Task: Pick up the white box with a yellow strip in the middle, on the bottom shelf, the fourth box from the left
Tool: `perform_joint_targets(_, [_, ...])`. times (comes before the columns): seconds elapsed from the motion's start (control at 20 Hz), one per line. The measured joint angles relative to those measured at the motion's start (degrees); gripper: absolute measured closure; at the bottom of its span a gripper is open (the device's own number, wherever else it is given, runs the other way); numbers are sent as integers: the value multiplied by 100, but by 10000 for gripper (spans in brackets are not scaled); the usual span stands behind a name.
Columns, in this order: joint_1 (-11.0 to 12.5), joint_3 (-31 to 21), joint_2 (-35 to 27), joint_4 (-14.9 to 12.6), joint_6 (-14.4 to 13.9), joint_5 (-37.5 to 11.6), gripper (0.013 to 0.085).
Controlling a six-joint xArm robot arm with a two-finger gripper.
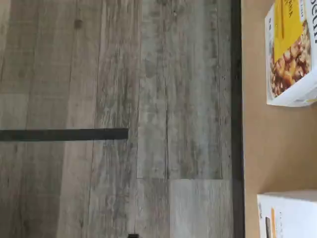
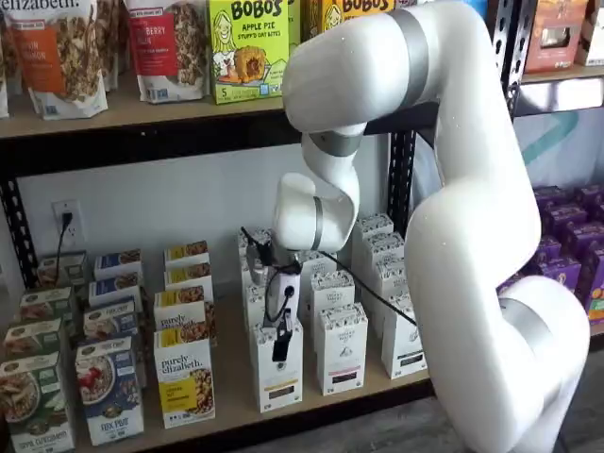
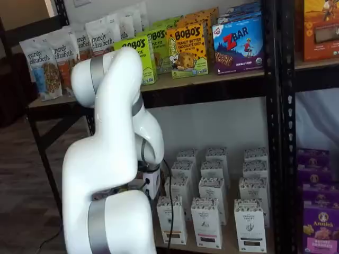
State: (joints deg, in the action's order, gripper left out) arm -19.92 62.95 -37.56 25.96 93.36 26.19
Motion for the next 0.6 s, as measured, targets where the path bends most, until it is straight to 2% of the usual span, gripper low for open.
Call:
perform_joint_targets(0.1, [76,187,-7,-306,-240,425,130])
perform_joint_targets(0.2, [121,282,5,-447,-344,624,130])
perform_joint_targets(0.4, [167,333,39,-382,-254,635,130])
perform_joint_targets(0.6, [162,354,-32,-387,-250,297,130])
